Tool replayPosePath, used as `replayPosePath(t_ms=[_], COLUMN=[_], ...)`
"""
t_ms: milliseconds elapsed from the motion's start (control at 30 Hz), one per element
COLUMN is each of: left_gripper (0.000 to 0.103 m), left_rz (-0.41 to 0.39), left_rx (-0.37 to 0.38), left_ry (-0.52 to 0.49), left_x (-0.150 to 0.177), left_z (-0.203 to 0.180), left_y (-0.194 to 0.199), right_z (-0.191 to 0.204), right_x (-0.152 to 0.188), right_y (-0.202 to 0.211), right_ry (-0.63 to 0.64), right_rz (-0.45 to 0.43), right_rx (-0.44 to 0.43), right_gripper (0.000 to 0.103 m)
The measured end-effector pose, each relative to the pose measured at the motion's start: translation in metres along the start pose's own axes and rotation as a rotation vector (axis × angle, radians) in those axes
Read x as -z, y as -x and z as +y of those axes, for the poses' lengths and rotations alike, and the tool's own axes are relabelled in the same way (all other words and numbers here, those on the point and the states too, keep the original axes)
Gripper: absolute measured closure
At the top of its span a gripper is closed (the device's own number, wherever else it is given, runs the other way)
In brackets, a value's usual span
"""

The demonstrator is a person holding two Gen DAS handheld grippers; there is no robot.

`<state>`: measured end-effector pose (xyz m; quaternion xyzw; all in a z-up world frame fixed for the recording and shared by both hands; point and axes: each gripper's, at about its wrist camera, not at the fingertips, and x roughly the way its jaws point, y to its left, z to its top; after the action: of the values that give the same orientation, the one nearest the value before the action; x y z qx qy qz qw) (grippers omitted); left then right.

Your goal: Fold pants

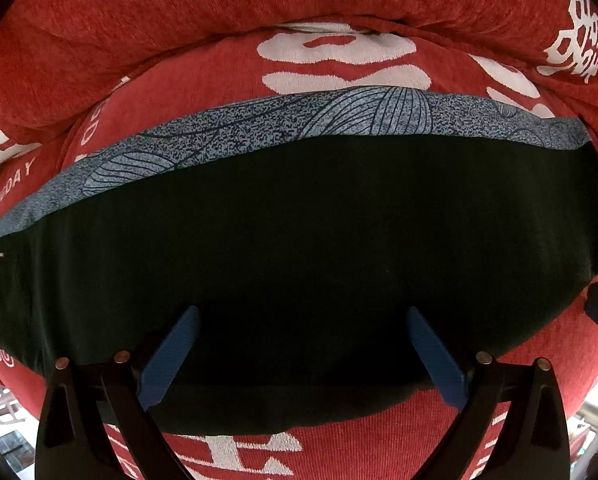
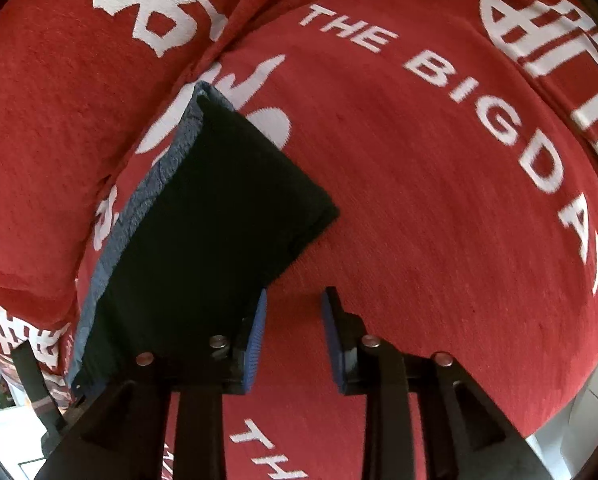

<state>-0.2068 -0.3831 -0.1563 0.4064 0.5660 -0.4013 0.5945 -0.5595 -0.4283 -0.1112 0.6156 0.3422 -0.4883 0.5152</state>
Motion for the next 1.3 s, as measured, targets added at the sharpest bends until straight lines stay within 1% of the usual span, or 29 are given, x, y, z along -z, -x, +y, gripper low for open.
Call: replayPosePath(t_ms=[300, 833, 933, 967, 1000, 1067, 1100, 1300], left_gripper=[0.000, 0.000, 0.000, 0.000, 0.000, 0.000, 0.000, 0.000], left_rz=[0.003, 0.005, 0.005, 0.006, 0.007, 0.008, 0.009, 0.014], left_rx=[-0.005, -0.003, -0.003, -0.003, -0.002, -0.002, -0.003, 0.001], left_ry=[0.006, 0.006, 0.006, 0.007, 0.008, 0.006, 0.005, 0.011], left_x=[-0.001, -0.003, -0.003, -0.004, -0.004, -0.005, -0.005, -0.008], left_z=[-0.001, -0.001, 0.000, 0.000, 0.000, -0.001, -0.001, -0.003], left_y=[-0.001, -0.001, -0.002, -0.002, -0.002, -0.003, -0.003, -0.004], right_z=[0.006, 0.007, 0.010, 0.012, 0.012, 0.012, 0.012, 0.009], right_x=[0.013, 0.009, 0.009, 0.009, 0.009, 0.009, 0.009, 0.008], right_y=[0.000, -0.002, -0.001, -0.001, -0.002, -0.004, -0.005, -0.011], right_ry=[0.023, 0.022, 0.038, 0.042, 0.042, 0.027, 0.015, -0.007], right_rz=[0.016, 0.023, 0.010, 0.009, 0.012, 0.019, 0.020, 0.024], right_rx=[0.002, -0.028, -0.067, -0.081, -0.113, -0.150, -0.172, -0.225], right_gripper=[0.071, 0.071, 0.071, 0.070, 0.065, 0.061, 0.061, 0.061])
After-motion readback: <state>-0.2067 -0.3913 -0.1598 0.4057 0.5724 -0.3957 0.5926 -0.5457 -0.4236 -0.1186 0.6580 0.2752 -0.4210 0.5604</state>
